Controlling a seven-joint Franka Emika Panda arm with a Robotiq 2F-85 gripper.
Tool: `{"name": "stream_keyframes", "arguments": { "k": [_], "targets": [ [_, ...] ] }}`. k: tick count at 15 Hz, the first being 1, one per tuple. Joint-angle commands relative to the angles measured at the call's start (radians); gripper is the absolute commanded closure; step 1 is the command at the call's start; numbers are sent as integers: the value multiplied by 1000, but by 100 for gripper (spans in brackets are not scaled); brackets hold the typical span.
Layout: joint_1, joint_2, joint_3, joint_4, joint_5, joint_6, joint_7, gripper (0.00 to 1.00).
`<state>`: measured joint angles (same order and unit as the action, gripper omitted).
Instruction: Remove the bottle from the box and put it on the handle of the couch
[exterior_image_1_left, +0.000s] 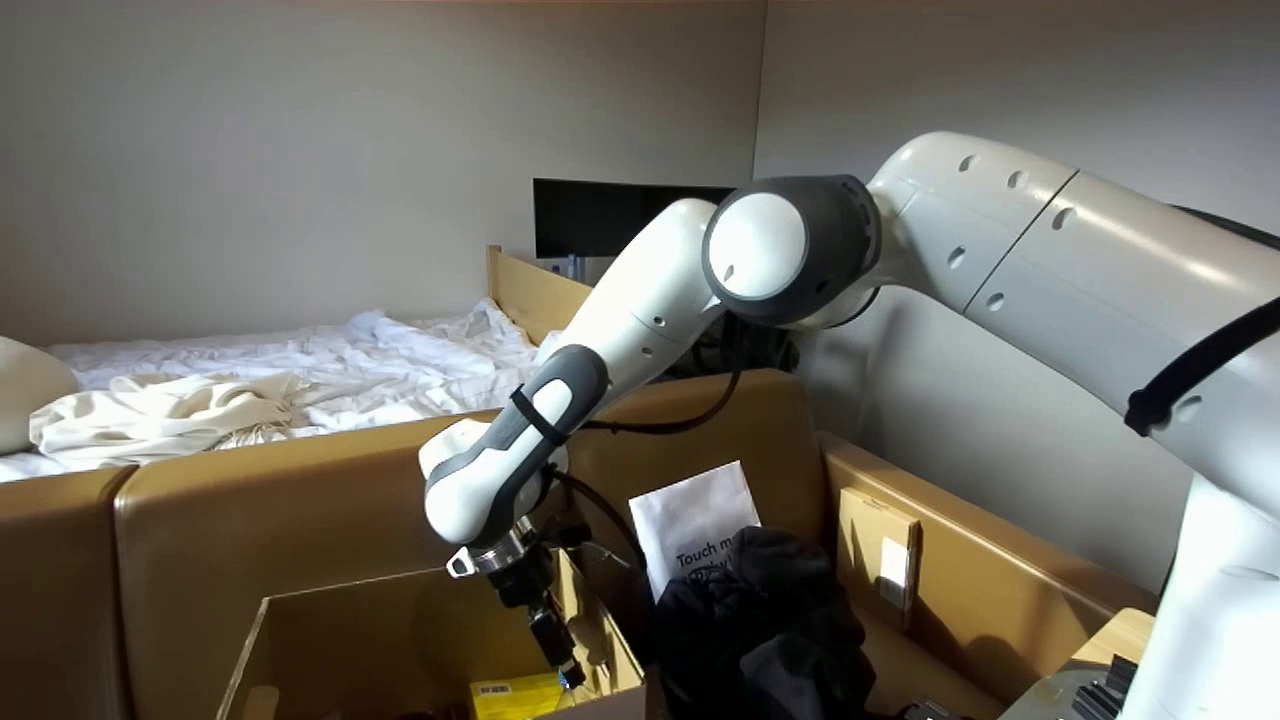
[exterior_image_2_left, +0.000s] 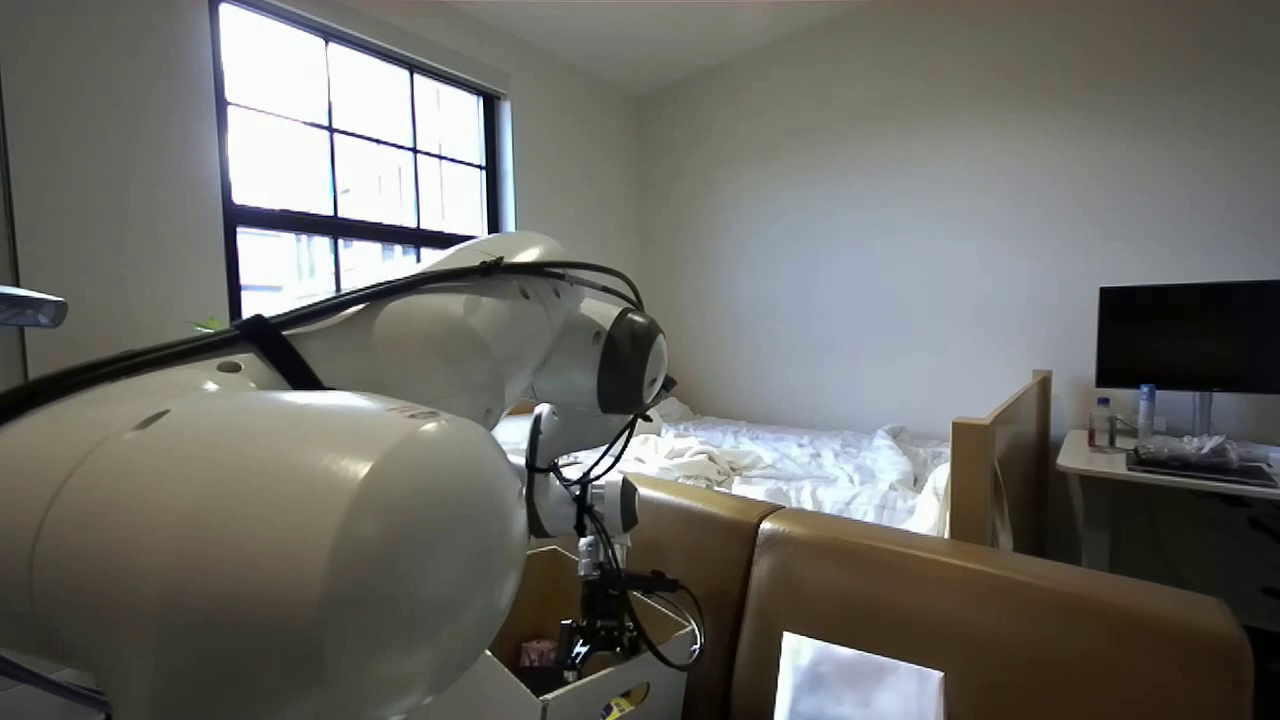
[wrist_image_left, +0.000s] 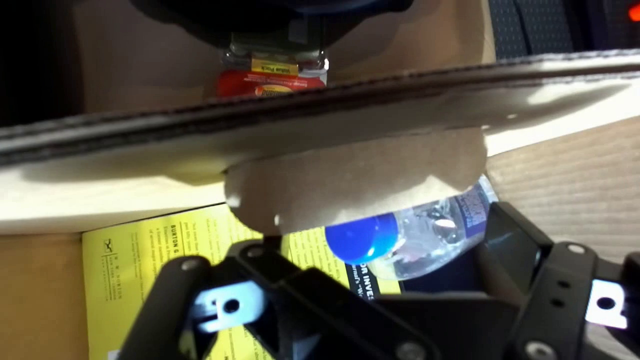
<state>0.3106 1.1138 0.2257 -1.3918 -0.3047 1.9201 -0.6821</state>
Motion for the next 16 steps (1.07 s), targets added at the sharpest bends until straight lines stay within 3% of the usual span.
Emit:
{"name": "stream_keyframes", "arguments": {
  "k": [1,7,13,16],
  "targets": [
    [-48,-106,18,-161,-6,39,-43,0],
    [-70,-147,20,-259,12,225,9,0],
    [-83,-170,22,-318,19,297,16,0],
    [-65,-178,4,-325,23,299,88,0]
  ]
}}
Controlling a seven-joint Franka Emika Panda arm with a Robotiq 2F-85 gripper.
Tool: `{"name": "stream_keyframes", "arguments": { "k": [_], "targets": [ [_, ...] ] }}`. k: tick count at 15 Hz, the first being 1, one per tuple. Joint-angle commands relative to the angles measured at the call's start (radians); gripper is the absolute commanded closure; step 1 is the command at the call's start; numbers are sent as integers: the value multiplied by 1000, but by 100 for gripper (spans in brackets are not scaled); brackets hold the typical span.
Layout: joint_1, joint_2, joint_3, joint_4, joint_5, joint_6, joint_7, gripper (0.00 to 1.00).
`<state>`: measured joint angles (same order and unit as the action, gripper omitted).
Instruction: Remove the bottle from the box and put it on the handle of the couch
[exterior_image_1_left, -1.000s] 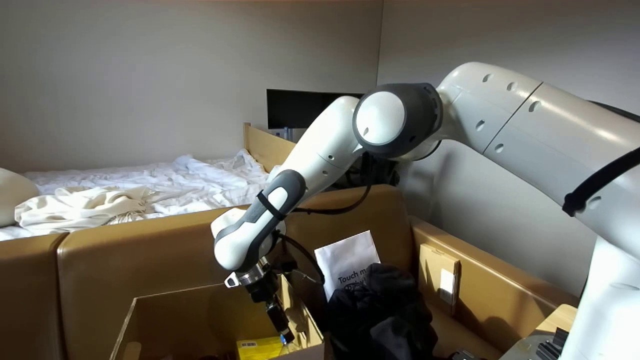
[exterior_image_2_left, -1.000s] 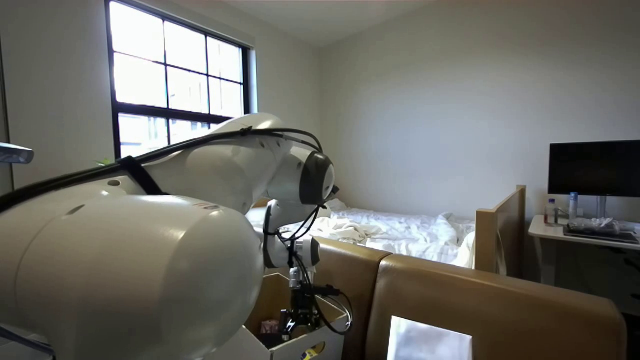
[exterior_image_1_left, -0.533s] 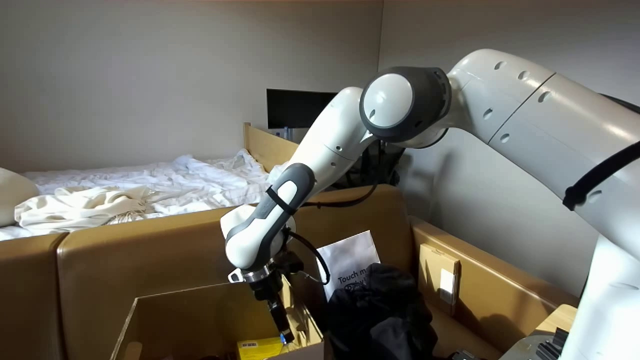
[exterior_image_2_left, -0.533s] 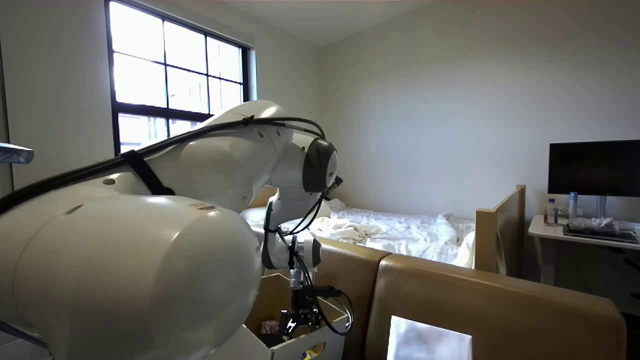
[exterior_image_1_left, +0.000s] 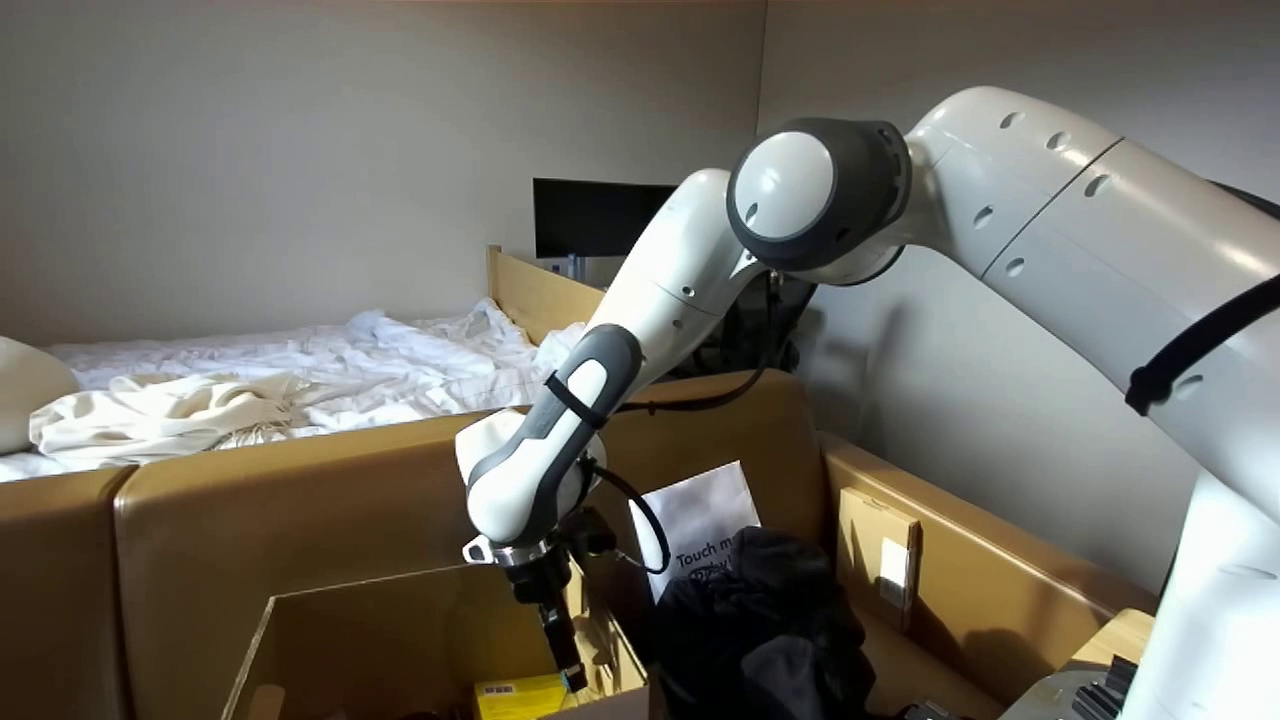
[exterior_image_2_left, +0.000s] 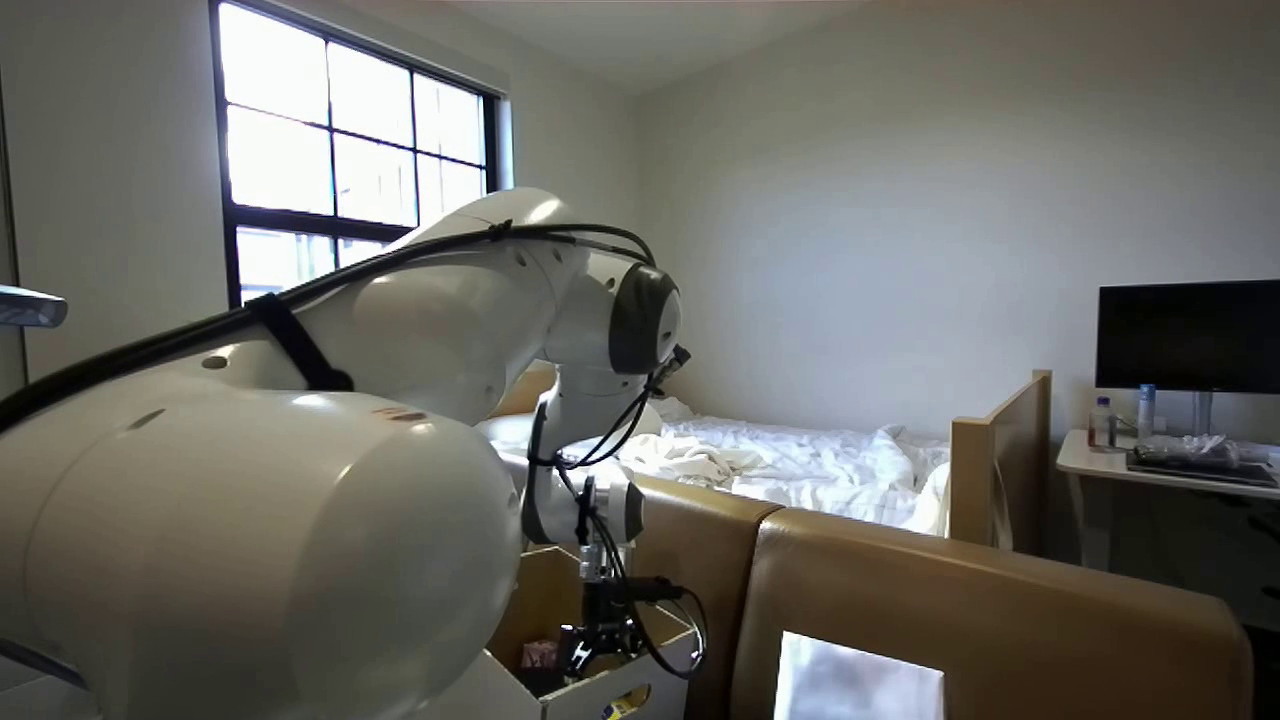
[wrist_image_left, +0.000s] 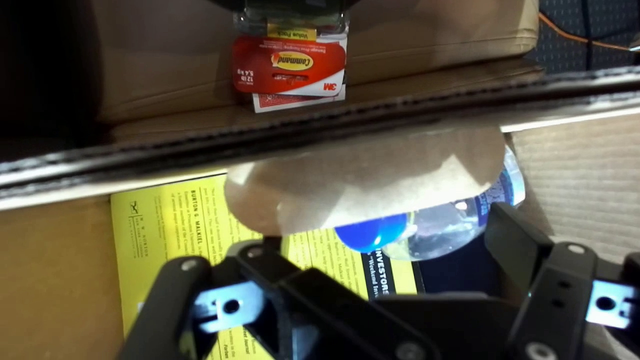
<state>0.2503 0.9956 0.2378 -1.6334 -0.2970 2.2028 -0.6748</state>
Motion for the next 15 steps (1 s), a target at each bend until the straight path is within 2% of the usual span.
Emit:
{"name": "stream_keyframes", "arguments": {
  "k": [1,5,7,8,14,15],
  "targets": [
    [20,-65,-31,-75,0,-30,132,0],
    [20,-69,-28,-74,-10,-61,185,0],
    [-2,-73,-9,-92,-15,-14,146,0],
    [11,-11,-8,-1,-9,-35,140,0],
    [12,-4,-10,9,-10,-34,147,0],
    [1,6,-11,19,-19,-39,111,0]
  ]
}}
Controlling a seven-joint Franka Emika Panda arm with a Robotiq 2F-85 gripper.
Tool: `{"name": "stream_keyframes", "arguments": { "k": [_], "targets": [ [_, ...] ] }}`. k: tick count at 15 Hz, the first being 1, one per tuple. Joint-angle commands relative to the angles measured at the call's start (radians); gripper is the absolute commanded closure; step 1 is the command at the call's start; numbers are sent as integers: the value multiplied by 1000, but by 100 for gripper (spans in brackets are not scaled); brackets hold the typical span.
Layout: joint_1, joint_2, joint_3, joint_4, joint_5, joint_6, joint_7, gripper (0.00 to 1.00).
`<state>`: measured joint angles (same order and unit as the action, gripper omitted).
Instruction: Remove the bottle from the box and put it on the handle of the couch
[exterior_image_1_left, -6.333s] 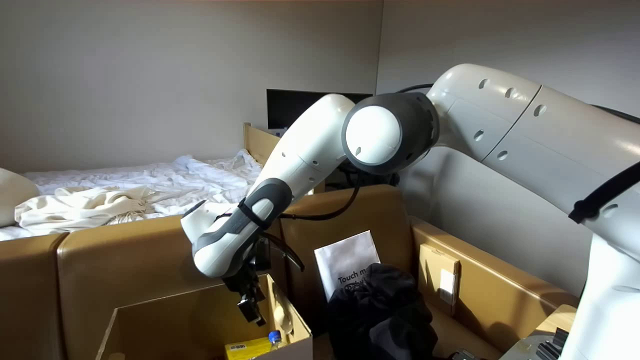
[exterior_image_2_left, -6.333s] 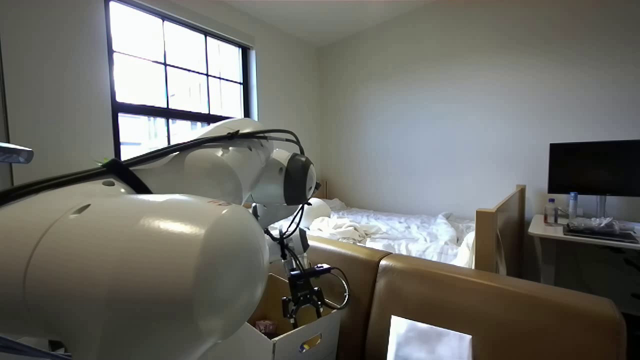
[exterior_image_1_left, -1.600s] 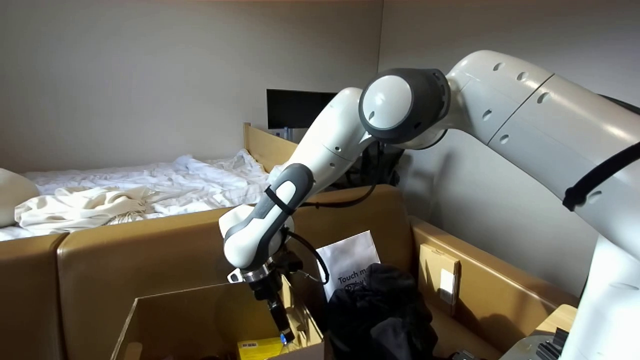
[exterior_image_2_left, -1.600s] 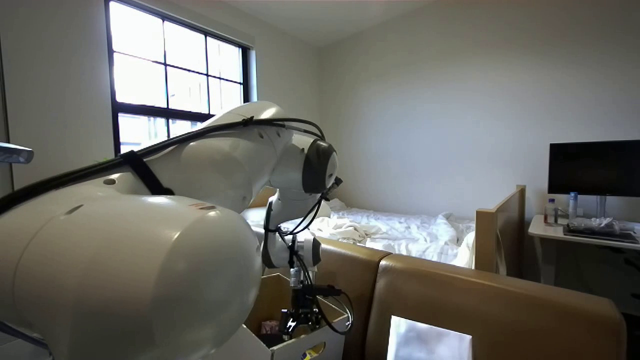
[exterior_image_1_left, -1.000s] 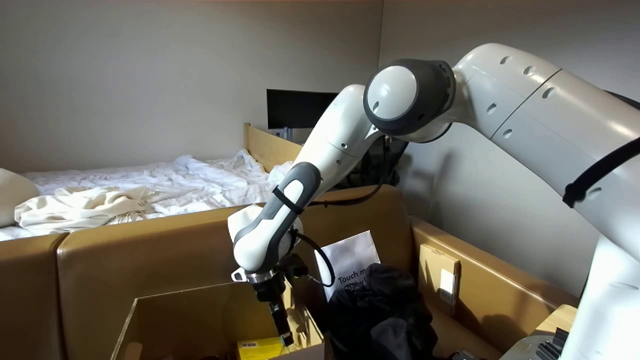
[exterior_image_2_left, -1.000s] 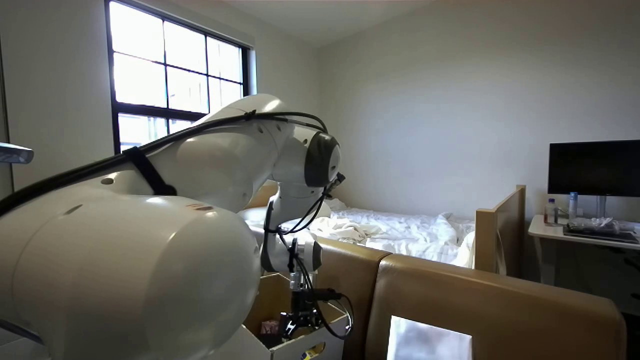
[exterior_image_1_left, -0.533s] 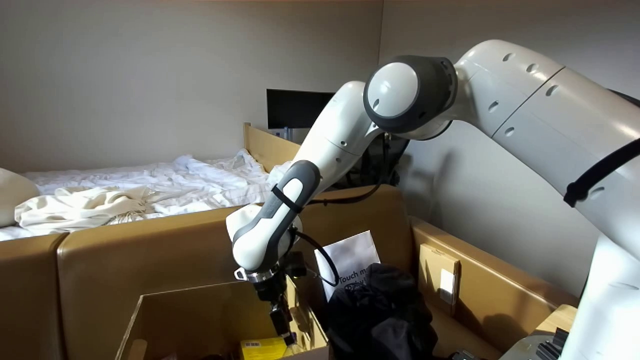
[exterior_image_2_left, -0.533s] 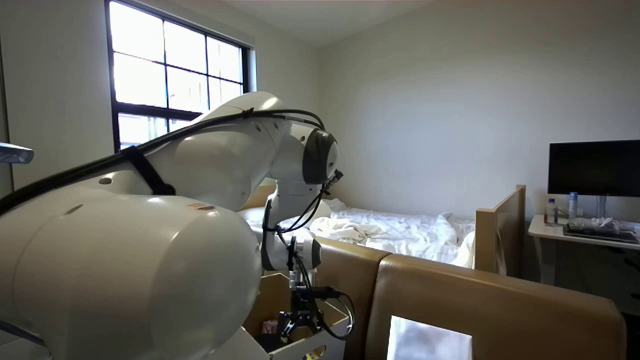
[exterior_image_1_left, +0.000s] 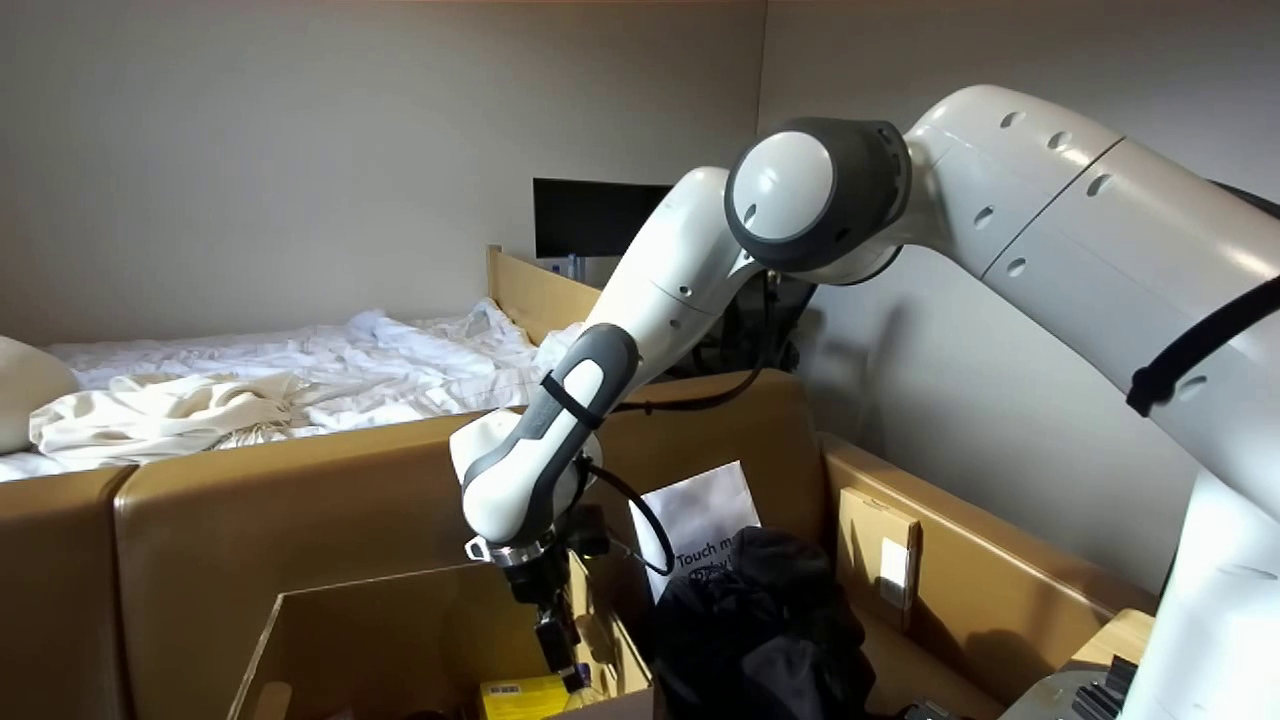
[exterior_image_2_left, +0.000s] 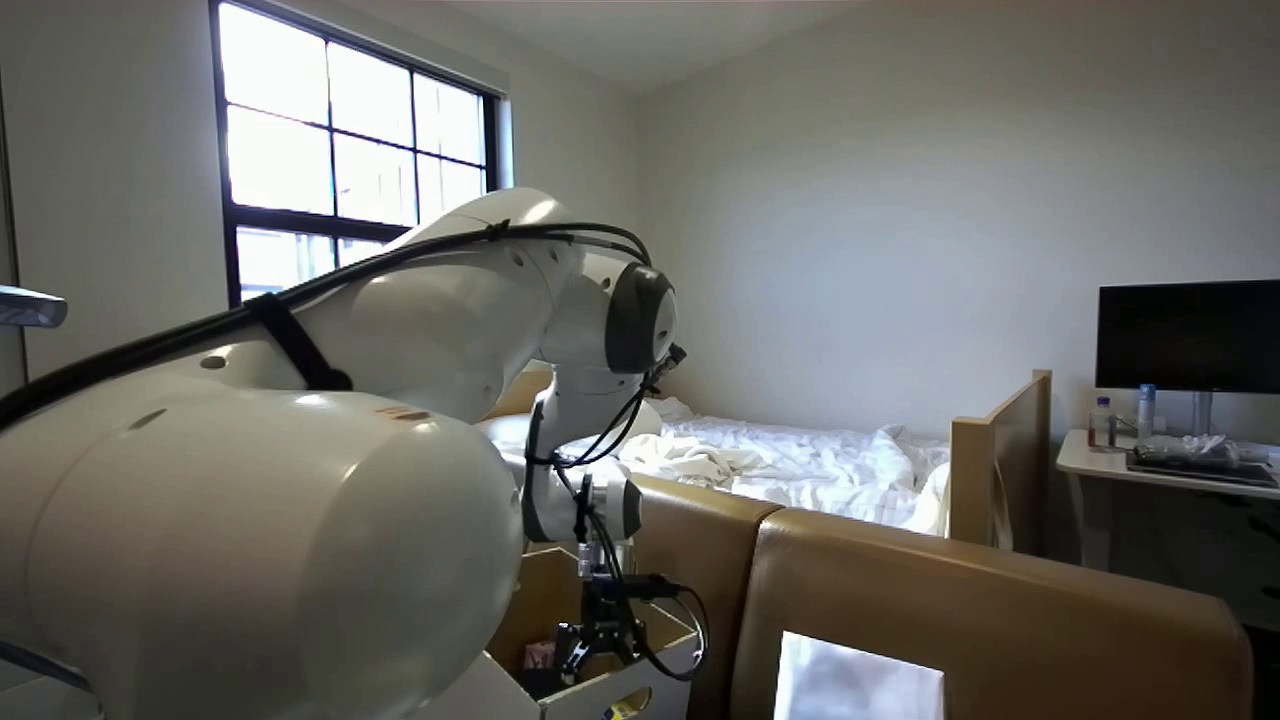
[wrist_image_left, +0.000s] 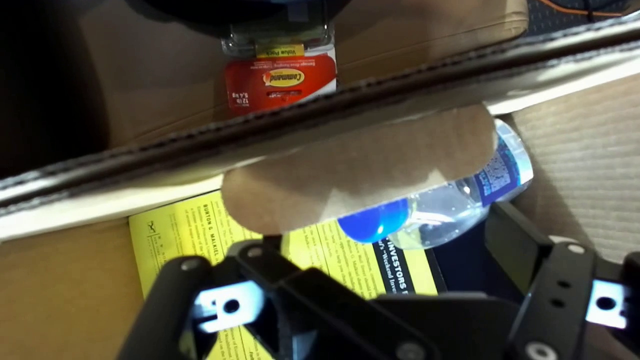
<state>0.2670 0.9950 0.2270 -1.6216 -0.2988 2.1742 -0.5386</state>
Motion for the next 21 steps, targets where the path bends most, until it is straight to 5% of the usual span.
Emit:
{"name": "stream_keyframes", "arguments": {
  "k": [1,8,13,21],
  "targets": [
    [-35,19,8,12,-29,10,-84,0],
    [-140,65,18,8,-19,155,-382,0],
    [-212,136,90,48,30,240,-600,0],
    [-213,124,166,99,105,81,-799,0]
  ]
}}
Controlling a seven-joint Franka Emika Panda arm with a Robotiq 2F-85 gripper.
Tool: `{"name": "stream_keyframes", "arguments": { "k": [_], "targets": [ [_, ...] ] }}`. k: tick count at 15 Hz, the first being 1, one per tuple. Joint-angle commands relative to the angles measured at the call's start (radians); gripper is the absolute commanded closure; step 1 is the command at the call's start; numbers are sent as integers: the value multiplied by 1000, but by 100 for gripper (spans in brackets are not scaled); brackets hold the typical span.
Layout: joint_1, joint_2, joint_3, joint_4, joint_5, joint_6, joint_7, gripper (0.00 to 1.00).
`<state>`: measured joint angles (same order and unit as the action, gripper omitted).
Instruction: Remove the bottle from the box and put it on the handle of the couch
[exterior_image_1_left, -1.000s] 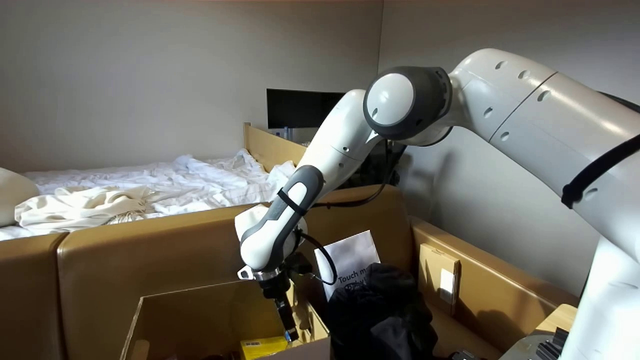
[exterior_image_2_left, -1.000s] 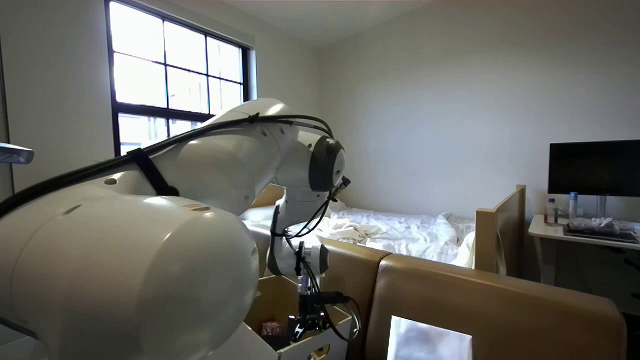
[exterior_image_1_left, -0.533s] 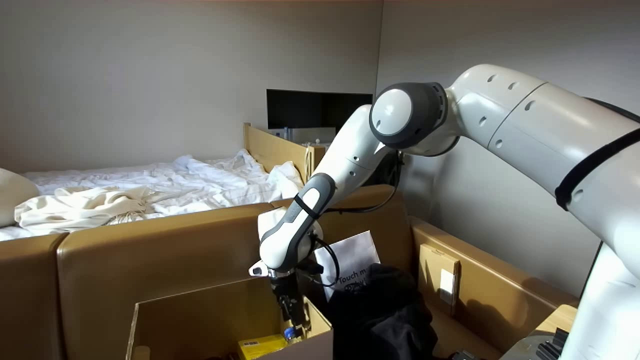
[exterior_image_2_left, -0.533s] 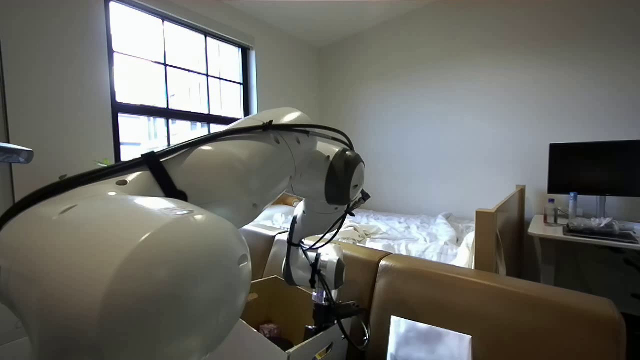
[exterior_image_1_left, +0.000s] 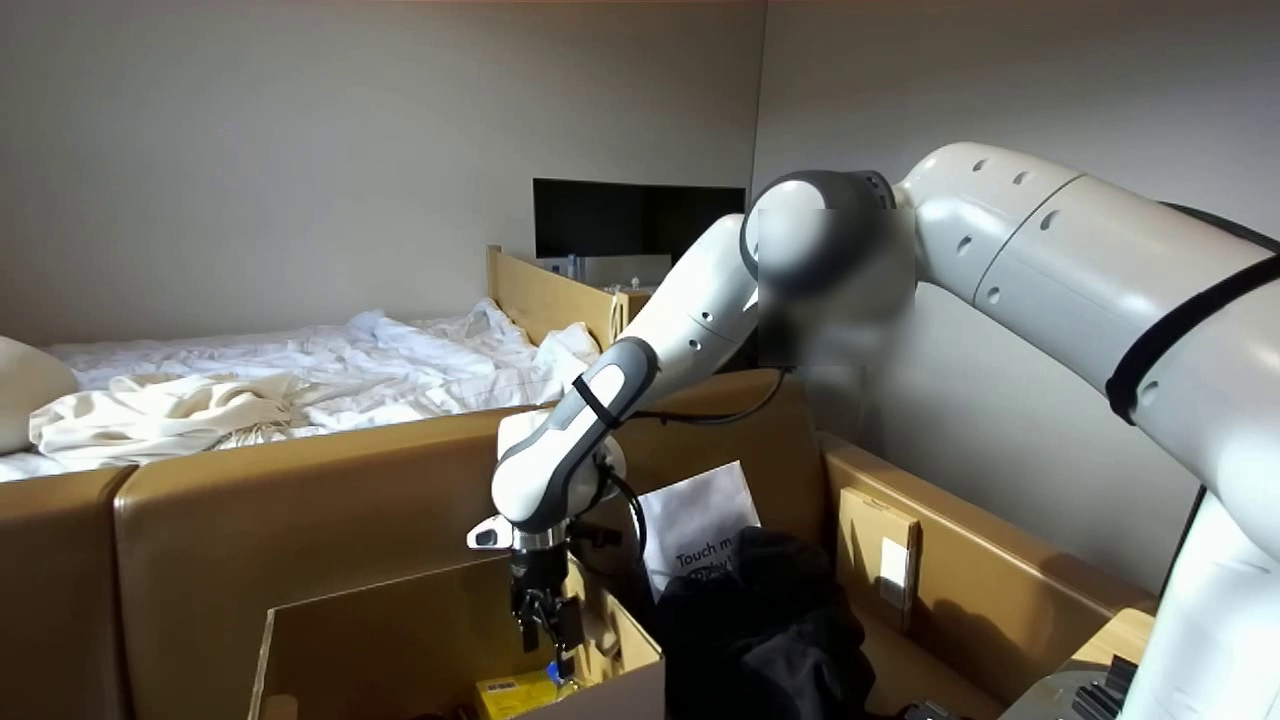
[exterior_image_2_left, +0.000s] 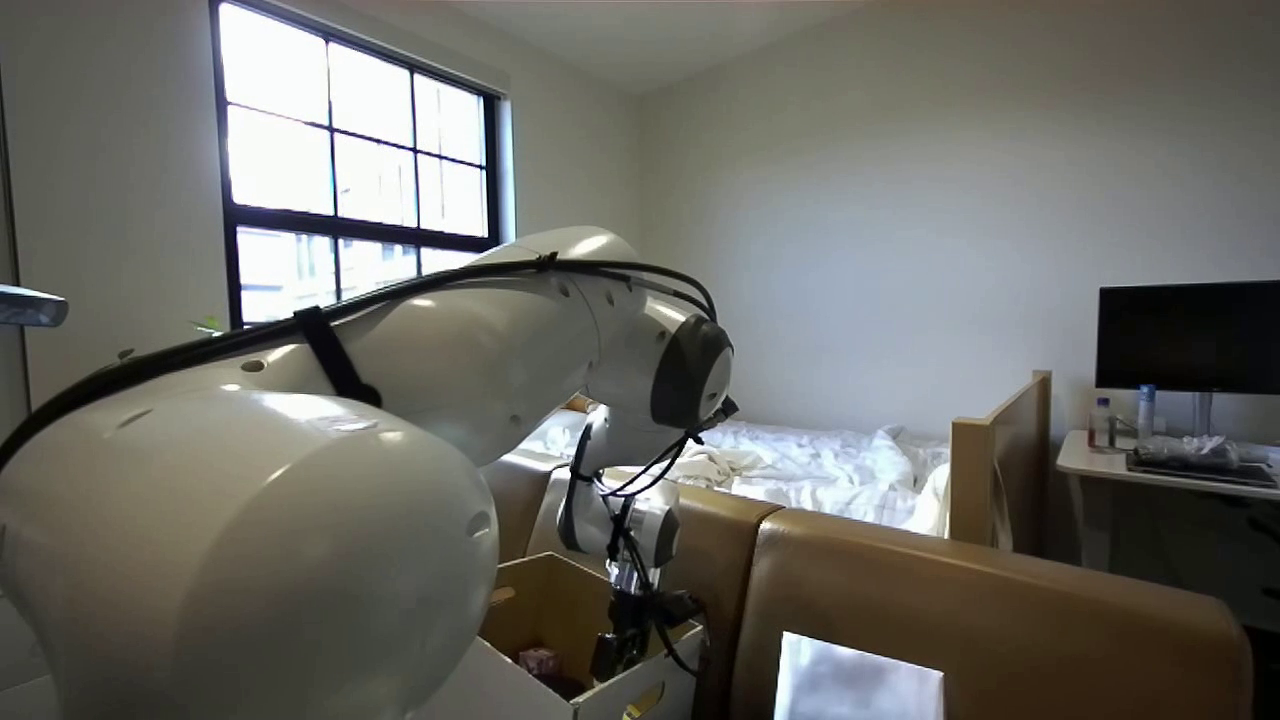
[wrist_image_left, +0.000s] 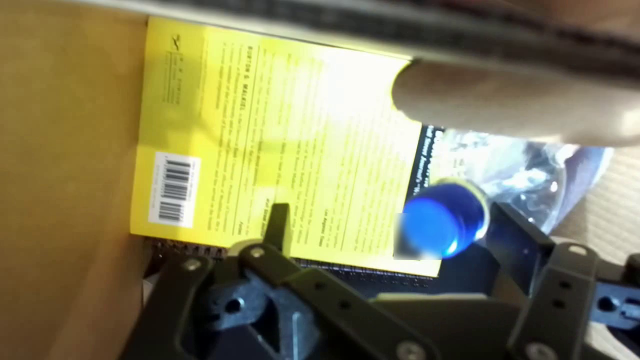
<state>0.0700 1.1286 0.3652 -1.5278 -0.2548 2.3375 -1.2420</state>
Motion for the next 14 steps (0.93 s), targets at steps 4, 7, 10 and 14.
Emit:
{"name": "stream_keyframes", "arguments": {
  "k": [4,7,10,14],
  "targets": [
    [-29,26,49,39,147,-239,-236,0],
    [6,37,-11,71,181,-286,-179,0],
    [22,45,-58,100,185,-232,-122,0],
    [21,18,-60,119,199,-269,-113,0]
  ]
}}
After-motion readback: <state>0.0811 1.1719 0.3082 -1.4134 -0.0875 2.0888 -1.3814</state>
